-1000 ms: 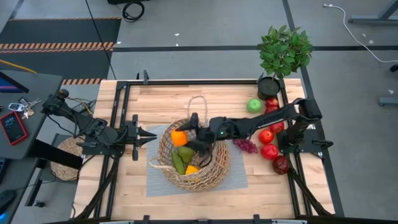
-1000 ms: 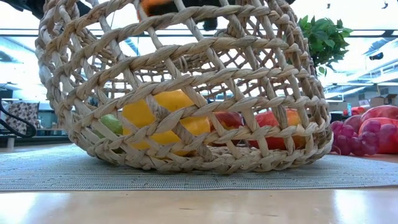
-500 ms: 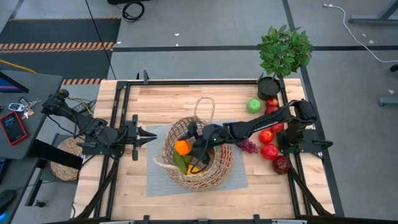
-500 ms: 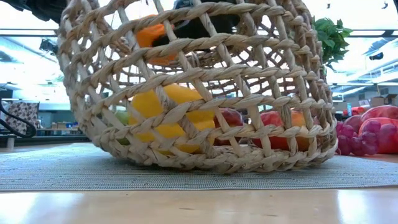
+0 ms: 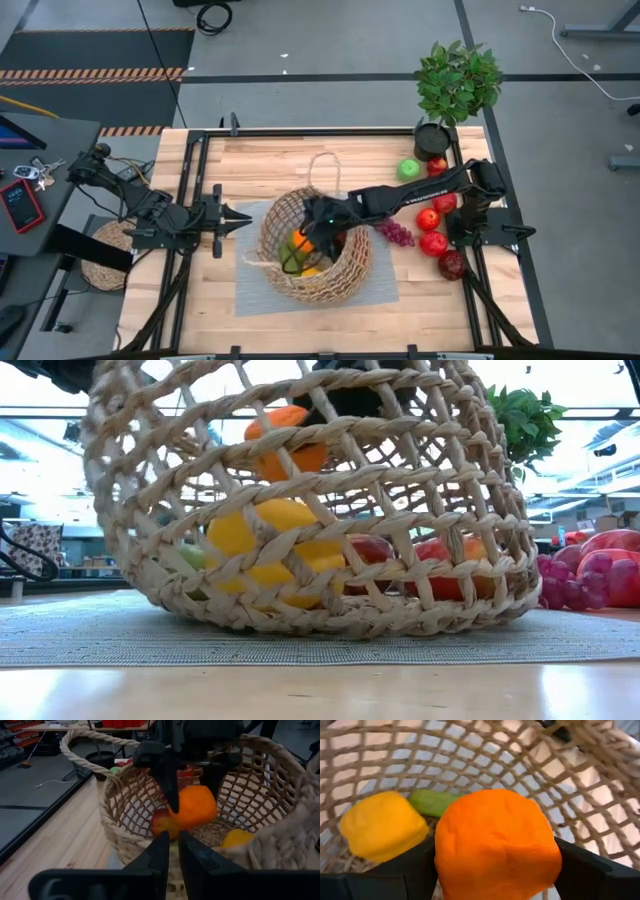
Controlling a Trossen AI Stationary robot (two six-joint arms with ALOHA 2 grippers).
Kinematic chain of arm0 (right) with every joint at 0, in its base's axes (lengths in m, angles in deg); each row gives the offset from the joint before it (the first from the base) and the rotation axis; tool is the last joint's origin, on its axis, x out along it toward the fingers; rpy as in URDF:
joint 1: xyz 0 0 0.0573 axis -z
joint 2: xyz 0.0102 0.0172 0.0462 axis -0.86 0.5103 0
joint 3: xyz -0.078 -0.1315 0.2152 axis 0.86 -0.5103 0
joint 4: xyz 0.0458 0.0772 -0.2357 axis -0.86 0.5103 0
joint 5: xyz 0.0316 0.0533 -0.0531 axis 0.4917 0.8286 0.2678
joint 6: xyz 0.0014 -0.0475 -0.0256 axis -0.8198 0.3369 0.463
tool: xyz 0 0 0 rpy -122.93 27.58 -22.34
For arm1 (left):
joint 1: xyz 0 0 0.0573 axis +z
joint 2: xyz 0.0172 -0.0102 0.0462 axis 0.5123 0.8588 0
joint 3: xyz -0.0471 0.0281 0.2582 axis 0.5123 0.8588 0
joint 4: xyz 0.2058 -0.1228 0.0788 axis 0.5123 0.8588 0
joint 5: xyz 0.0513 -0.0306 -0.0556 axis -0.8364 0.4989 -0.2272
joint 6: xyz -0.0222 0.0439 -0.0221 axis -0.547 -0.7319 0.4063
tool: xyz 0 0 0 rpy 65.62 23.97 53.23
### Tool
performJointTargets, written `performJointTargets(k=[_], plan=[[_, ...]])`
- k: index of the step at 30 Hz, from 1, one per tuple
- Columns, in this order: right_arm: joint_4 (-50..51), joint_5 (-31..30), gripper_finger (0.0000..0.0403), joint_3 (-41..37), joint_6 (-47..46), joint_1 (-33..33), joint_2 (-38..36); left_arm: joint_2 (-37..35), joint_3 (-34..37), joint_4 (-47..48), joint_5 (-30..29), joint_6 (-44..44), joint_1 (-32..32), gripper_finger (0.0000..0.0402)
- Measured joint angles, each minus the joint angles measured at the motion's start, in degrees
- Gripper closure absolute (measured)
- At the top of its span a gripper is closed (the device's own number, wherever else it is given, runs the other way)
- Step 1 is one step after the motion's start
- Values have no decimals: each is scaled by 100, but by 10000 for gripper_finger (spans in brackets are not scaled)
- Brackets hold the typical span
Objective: Build produce basket
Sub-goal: Put the orange into the basket
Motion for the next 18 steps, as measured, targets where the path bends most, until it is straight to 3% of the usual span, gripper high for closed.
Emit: performJointTargets(k=[6,14,18], plan=[[514,-259,75,337,-394,-7,-16,0,0,0,0,0,-2,353],[501,-567,14,368,-349,-21,-11,2,0,0,0,0,0,353],[379,-869,9,575,-254,-119,-67,2,0,0,2,0,0,353]])
